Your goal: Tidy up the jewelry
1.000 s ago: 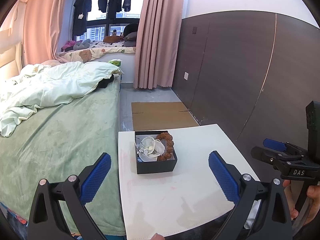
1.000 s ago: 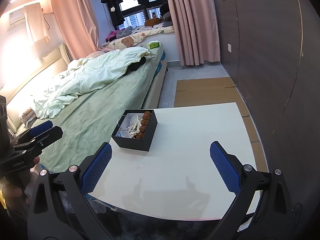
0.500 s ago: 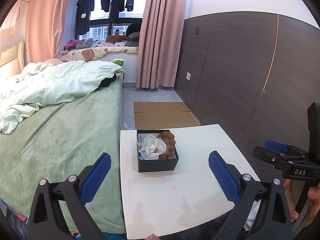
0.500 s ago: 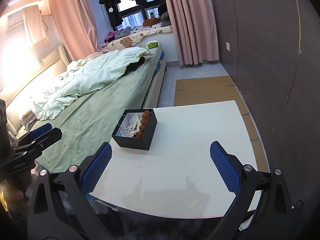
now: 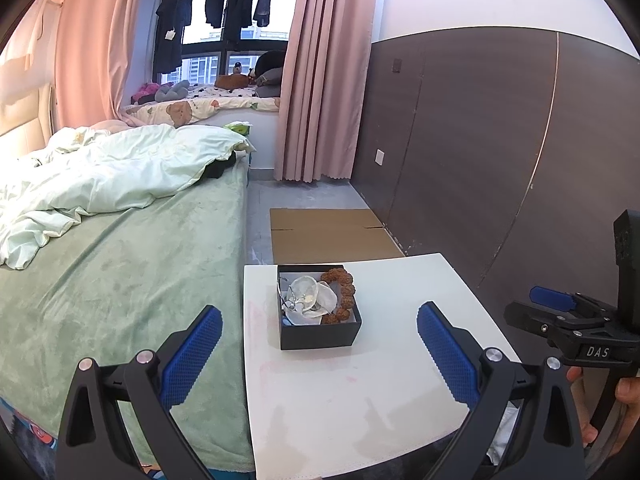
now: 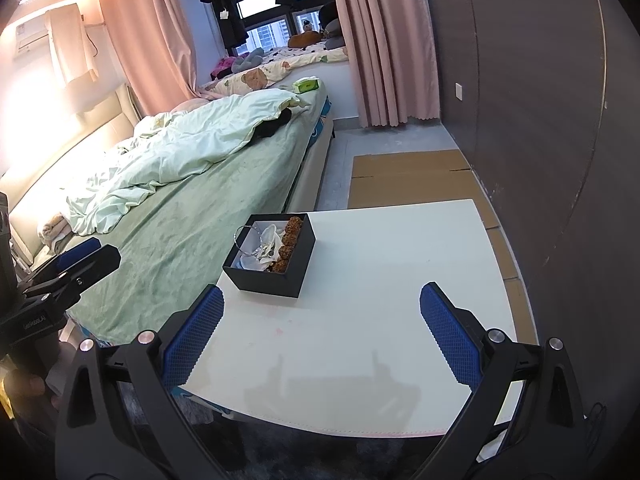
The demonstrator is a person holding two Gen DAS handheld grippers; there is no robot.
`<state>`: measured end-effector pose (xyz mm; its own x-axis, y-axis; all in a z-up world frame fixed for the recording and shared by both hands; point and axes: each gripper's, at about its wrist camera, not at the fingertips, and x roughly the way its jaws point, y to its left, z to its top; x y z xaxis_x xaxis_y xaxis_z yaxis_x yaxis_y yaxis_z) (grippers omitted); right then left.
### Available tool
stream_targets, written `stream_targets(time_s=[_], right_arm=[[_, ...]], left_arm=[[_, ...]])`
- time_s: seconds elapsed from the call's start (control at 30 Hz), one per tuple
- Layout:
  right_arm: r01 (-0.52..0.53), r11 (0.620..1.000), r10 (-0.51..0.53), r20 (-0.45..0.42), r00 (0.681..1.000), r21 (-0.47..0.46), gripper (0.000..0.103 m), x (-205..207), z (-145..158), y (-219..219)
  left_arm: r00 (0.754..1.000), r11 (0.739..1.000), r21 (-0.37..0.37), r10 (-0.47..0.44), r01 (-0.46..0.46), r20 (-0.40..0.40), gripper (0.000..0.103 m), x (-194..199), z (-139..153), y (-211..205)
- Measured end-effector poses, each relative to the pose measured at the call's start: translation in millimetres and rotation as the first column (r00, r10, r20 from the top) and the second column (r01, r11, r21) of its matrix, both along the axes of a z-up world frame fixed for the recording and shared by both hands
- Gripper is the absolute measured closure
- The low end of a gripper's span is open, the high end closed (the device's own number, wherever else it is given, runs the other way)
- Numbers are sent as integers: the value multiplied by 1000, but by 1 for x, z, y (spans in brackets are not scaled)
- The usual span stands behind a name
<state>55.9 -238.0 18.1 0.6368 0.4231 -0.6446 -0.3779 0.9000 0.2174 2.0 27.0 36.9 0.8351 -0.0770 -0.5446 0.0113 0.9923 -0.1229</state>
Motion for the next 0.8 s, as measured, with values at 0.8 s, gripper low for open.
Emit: stream_targets(time_s=[0.8], right_arm=[[-1, 1000, 1, -4, 1000, -13, 5, -1, -4, 1]], left_arm=[[1000, 1000, 1, -9, 10, -14, 8, 0, -3, 0]])
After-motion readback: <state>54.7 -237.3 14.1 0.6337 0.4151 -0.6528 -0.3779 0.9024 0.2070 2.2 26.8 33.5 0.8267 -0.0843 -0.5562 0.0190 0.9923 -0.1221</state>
